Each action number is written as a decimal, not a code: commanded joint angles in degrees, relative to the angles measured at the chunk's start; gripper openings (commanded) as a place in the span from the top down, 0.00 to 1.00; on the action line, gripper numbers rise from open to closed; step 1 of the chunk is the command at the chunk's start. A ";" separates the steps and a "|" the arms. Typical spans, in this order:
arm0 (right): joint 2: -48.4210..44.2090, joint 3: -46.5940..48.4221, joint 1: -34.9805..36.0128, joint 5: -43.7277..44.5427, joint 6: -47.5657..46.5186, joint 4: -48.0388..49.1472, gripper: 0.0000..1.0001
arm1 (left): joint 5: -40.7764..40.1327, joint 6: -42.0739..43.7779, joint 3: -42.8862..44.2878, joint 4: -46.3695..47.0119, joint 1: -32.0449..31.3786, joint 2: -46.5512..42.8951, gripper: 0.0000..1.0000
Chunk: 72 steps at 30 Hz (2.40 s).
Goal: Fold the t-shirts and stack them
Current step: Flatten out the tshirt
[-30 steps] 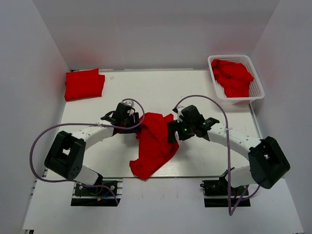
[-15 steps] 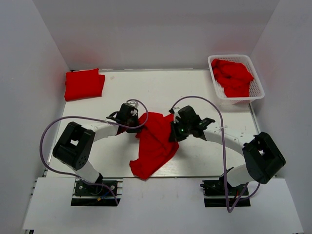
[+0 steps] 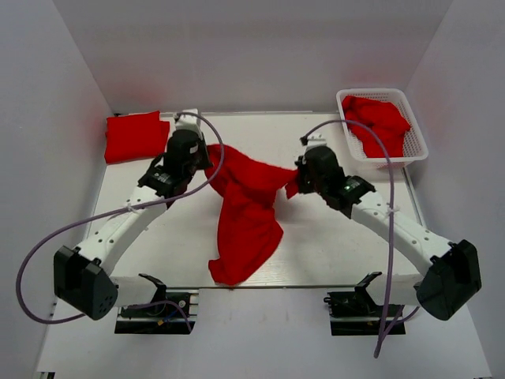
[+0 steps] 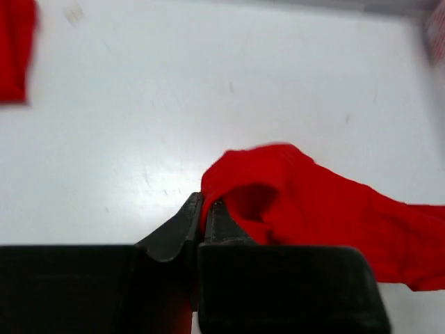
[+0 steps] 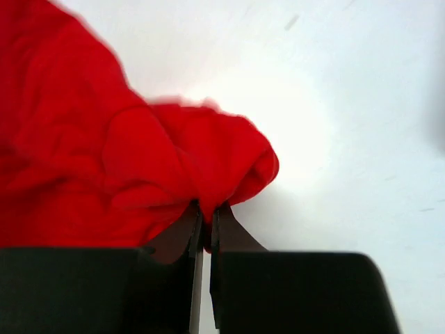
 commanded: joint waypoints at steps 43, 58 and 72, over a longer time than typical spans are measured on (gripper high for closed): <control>-12.72 63.40 -8.55 6.29 -40.17 6.36 1.00 | 14.70 34.58 67.67 -7.40 1.05 -8.69 1.00; 16.67 37.63 -11.62 16.24 -34.92 22.46 1.00 | -21.77 10.55 13.36 -1.14 2.01 1.03 1.00; 51.02 67.70 -13.83 -8.29 -25.95 7.87 0.10 | -10.01 2.13 28.29 -14.27 11.16 28.05 0.00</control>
